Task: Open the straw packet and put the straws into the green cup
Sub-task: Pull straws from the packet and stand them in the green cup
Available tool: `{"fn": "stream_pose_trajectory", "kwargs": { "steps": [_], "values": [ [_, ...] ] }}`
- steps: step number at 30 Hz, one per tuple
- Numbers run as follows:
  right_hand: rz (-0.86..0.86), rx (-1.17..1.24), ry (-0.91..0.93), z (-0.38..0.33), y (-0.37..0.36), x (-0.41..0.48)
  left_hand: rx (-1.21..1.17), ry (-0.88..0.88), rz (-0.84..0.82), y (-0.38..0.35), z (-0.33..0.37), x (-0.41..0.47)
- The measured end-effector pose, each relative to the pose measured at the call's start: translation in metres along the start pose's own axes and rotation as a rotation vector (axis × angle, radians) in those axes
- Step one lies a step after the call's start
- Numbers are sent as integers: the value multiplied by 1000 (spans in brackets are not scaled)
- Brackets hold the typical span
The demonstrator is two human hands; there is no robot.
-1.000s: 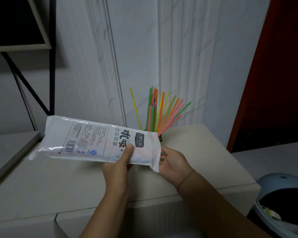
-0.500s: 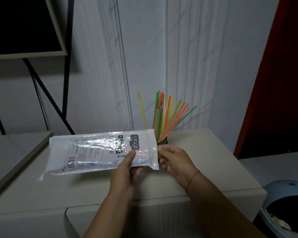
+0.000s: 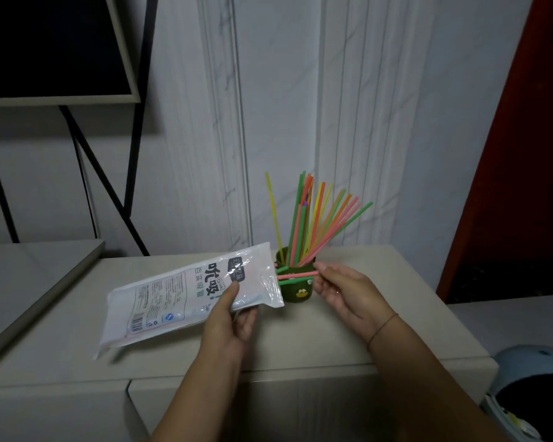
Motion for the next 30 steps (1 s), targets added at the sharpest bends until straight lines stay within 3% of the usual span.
{"fn": "stream_pose_trajectory", "kwargs": {
  "steps": [5, 14, 23, 30],
  "values": [
    [-61, 88, -64, 22, -22, -3, 31, 23, -13, -4, -12, -7],
    [109, 67, 8, -7, 14, 2, -52, -43, 49, 11, 16, 1],
    [-65, 67, -29, 30, -23, -2, 13, 0, 62, 7, -6, -7],
    [72, 23, 97, 8, -11, 0, -15, 6, 74, 6, -3, -8]
  ]
}}
Point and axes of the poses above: each hand's wrist, its own x-axis towards the middle knuckle, its own y-axis out of the back of the hand, z = x × y, the point moved 10 cm from there along x, towards the middle knuckle
